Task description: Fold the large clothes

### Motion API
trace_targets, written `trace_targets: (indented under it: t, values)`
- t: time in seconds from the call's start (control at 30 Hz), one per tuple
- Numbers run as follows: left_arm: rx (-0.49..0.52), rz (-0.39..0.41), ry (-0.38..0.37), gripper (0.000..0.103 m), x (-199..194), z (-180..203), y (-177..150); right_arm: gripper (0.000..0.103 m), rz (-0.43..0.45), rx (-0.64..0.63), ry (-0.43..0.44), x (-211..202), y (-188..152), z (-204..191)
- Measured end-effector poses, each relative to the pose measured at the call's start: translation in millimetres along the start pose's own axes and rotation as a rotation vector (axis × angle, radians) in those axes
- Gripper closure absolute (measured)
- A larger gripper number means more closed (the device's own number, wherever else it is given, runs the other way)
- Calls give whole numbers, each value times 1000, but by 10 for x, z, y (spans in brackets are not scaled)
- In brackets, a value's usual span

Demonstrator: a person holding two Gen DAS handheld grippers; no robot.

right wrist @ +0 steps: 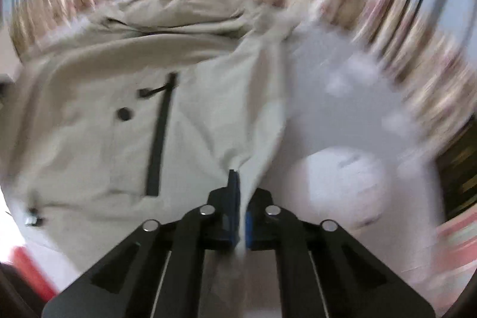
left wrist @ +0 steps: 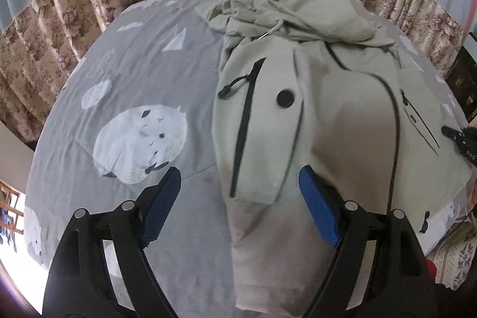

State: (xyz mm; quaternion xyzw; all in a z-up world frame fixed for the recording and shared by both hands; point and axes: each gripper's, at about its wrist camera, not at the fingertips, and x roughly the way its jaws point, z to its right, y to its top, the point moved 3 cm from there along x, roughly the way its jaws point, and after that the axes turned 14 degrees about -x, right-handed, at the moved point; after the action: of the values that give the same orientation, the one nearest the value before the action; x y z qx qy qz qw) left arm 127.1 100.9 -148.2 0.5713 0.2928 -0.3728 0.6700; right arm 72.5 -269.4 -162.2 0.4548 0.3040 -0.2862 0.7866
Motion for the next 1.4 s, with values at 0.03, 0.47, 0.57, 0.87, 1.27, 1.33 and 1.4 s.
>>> trace_targets:
  t: [0.03,0.47,0.57,0.87,1.27,1.33,1.4]
  values:
    - [-1,2,-11,21,-36,-8,-6,101,-22,-29,-100,-29,2,93]
    - [32,-141,-140,22,246,346,-221,48,64,430,93,1,-540,1201]
    - [69,-126,-123,67,271,510,-241,46,77,374,146,-4,-400,964]
    - [49,6,-63,96,-624,126,-68,45,68,294,146,-234,-346,677]
    - [-83,-11,73,18,-503,-532,-229,37,10,308,350,-215,-435,272]
    - [-87,-9,58,18,-469,-517,-225,50,-49,274,348,-125,-460,99]
    - [-76,-3,31,17,-475,-452,-200,90,-49,189,283,-103,-455,-31]
